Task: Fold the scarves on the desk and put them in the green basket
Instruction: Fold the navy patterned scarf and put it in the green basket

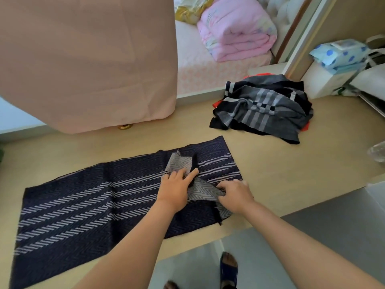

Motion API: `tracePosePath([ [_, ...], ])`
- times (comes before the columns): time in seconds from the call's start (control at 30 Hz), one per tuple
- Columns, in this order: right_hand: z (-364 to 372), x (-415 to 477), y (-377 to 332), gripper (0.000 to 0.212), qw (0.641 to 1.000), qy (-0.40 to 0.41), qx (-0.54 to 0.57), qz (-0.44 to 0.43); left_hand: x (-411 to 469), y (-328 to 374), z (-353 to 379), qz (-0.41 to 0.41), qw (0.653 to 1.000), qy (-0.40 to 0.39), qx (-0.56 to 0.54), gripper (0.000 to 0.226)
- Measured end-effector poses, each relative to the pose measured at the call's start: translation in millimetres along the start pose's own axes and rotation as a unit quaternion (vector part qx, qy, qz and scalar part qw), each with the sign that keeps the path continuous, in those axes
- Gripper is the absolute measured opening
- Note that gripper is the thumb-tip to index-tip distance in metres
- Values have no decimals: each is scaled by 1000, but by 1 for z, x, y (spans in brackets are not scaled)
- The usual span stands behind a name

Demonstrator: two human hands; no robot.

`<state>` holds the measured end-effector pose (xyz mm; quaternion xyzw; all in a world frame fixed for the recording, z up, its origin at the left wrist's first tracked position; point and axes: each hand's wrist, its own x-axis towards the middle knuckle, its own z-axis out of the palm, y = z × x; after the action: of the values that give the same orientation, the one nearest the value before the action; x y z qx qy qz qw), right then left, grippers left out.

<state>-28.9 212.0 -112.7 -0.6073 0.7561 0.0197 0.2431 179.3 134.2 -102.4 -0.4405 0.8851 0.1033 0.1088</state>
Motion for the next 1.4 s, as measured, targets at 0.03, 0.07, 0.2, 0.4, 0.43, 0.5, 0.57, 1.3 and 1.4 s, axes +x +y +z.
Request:
tracePosePath([
  [0.03, 0, 0, -1, 33, 1000, 3, 4, -20, 0, -3, 0, -28, 999, -21, 20, 83],
  [0.07, -1, 0, -3, 32, 999, 13, 13, -44, -1, -6, -1, -52, 998, -25, 12, 81],
  [0.2, -10, -5, -17, 48, 988, 25, 78, -132, -11, -25, -11, -101, 984, 58, -135, 44],
  [0.4, -22, -14, -54, 59, 965, -199, 37, -166, -55, -61, -21, -272, 926, 119, -233, 19],
  [0.43, -21, -13, -60, 57, 958, -233, 17, -168, -64, -68, -18, -313, 916, 83, -236, 19],
  [0.5, -18, -11, -72, 50, 953, -259, 13, -158, -78, -79, -10, -366, 896, 42, -249, 34],
  [0.57, -12, -4, -84, 39, 961, -234, 52, -135, -85, -86, -3, -356, 895, 85, -254, 50],
  [1.3, -16, 102, -178, 52, 996, 15, 4, -82, -10, -162, -7, -329, 869, 67, -362, 55],
  [1.4, -13, 116, -174, 42, 997, 14, 6, -72, 3, -166, -6, -328, 846, 50, -416, 48],
])
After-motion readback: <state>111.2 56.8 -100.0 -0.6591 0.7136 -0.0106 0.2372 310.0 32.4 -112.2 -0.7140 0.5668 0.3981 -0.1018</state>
